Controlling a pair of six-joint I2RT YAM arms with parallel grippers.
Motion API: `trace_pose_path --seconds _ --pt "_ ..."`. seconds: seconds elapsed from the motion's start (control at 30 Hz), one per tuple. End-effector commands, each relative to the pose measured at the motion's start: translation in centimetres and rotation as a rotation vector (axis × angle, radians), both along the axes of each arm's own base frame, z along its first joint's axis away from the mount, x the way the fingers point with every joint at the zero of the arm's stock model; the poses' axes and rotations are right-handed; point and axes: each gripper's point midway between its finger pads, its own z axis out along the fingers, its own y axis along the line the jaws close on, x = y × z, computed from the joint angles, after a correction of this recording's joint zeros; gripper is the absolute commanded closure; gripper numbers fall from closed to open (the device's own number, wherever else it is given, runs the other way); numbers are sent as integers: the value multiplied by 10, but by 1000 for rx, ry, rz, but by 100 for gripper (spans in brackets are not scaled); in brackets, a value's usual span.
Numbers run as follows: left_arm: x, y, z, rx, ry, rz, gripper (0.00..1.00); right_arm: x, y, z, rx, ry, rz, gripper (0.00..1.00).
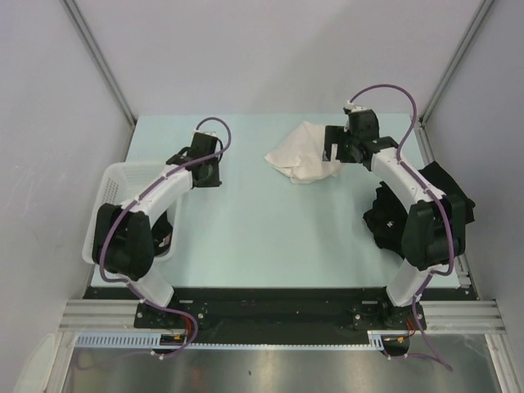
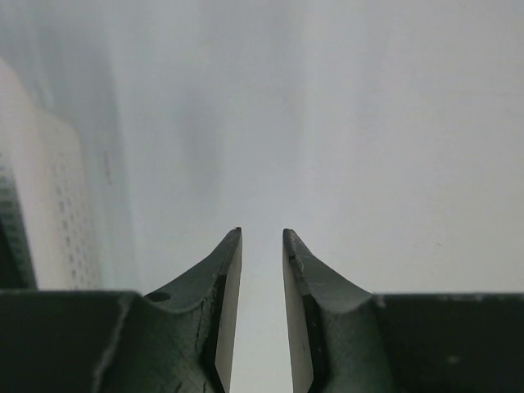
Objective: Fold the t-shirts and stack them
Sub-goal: Move the tshirt to the center of the board, then flatten out the tshirt
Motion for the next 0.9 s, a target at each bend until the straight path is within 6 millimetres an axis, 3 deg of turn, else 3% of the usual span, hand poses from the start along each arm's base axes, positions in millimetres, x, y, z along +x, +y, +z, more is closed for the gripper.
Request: trace_pose_path --seconds 0.0,0.27,0.47,0.63,0.67,0.7,0.77,0.87 --pt "-6 -39 40 -122 -95 -118 68 7 -7 -19 -13 35 -2 1" --pt "-32 -88 94 -216 -176 -240 68 27 1 -54 5 52 20 15" --pt "-49 -95 106 -242 -184 -259 69 35 -12 -69 -92 50 16 26" --pt "-59 -90 102 -234 -174 -253 69 45 1 -86 -33 70 66 56" --pt "-59 -89 102 -232 -173 -252 69 49 8 -81 -5 62 83 70" --pt "-61 -89 103 -231 -171 -254 69 51 14 -87 9 71 100 76" --pt "-62 -87 104 -223 -175 -246 69 54 27 -85 43 67 135 87" --pt "-62 -85 103 -217 -171 -242 69 63 49 -64 90 27 190 100"
